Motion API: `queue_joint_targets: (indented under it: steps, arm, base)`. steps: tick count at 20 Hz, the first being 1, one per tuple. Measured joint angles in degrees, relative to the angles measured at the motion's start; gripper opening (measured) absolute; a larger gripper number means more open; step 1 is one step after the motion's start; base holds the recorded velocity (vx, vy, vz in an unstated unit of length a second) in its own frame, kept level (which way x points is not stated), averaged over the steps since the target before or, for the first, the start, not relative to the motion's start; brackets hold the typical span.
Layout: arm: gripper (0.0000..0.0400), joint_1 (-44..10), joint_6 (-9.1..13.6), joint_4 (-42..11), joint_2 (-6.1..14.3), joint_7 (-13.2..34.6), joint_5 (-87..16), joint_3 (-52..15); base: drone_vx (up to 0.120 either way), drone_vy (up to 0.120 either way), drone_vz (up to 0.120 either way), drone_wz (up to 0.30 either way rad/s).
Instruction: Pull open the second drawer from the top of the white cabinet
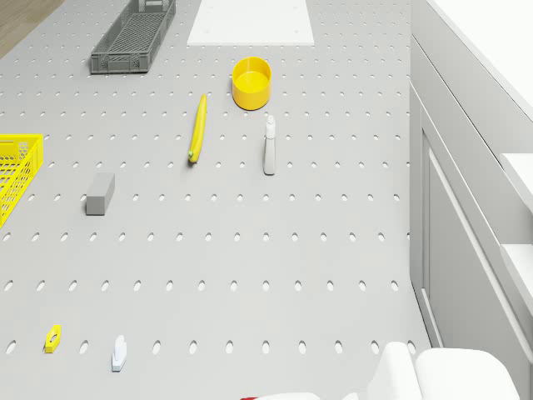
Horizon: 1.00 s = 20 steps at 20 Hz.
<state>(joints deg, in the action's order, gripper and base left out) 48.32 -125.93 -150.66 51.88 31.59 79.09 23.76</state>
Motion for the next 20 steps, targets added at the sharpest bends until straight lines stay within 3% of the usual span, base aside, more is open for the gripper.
queue_joint_targets:
  steps: [10, 20]
  arm:
    - [0.03, -1.3, 0.7, 0.1, -3.1, -3.1, 4.2, -2.4]
    - [0.03, -2.8, 3.7, 3.3, -8.6, -5.4, 6.0, -2.2]
  base:
    - [0.0, 0.0, 0.0, 0.0]
    - [0.0, 0.0, 0.0, 0.0]
